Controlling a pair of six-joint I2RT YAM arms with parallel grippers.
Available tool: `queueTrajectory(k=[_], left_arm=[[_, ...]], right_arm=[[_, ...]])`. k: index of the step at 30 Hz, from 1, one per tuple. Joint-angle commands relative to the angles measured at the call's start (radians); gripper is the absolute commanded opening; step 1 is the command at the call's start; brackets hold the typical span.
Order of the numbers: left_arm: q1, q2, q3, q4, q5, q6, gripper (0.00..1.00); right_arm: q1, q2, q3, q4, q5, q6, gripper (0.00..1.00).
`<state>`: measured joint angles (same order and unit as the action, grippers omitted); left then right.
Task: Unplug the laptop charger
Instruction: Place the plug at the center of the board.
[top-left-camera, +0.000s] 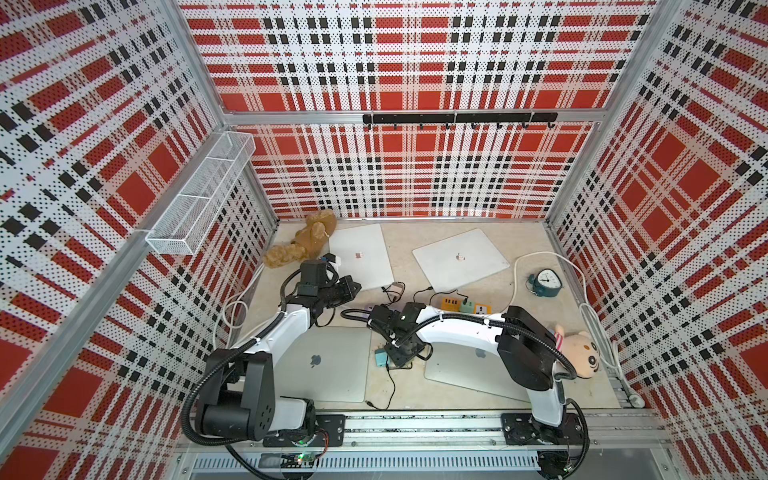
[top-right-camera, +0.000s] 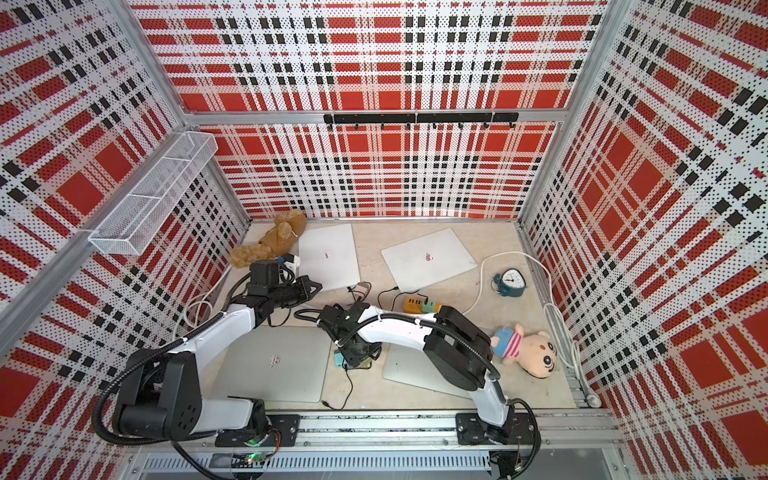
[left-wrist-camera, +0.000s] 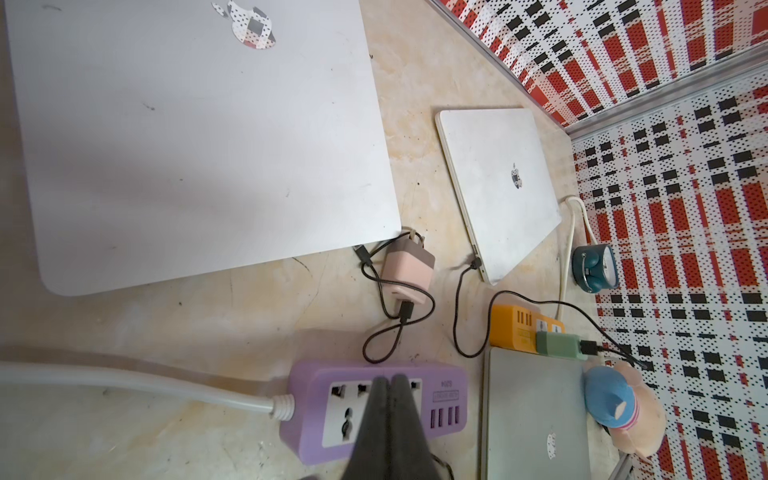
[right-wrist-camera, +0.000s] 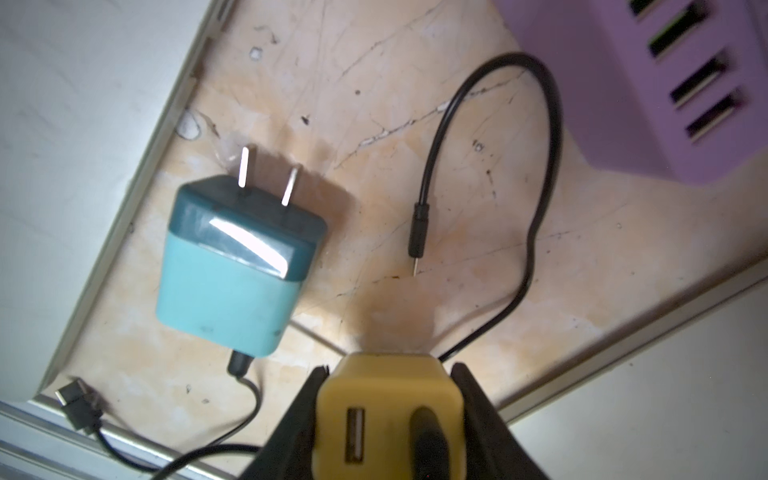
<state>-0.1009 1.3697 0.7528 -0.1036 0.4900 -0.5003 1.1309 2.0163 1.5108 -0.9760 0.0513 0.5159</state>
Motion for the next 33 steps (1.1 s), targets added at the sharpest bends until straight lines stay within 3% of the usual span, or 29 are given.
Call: queueTrajectory(k=[1, 9, 16, 27, 33], left_arm=[[0.017, -0.022, 0.002, -0.019, 0.018, 0.015, 0.03], [0.113, -0.04, 0.028, -0.061, 0.091, 0.032, 0.03], [0.189, -0.065, 0.033, -0.1, 0.116, 0.066, 0.04], [0.196, -0.071, 0.028, -0.107, 0.121, 0.076, 0.03], [0.196, -0.069, 0.027, -0.107, 0.117, 0.074, 0.04]], right_arm=[[0.02, 0.073, 0.008, -0.097, -0.019, -0.038, 0.21], [0.052, 0.15, 0.087, -0.158, 0.014, -0.091, 0.23], [0.052, 0.169, 0.116, -0.157, -0.019, -0.125, 0.32], [0.044, 0.178, 0.132, -0.224, -0.01, -0.206, 0.37], [0.04, 0.15, 0.149, -0.211, -0.009, -0.199, 0.5]])
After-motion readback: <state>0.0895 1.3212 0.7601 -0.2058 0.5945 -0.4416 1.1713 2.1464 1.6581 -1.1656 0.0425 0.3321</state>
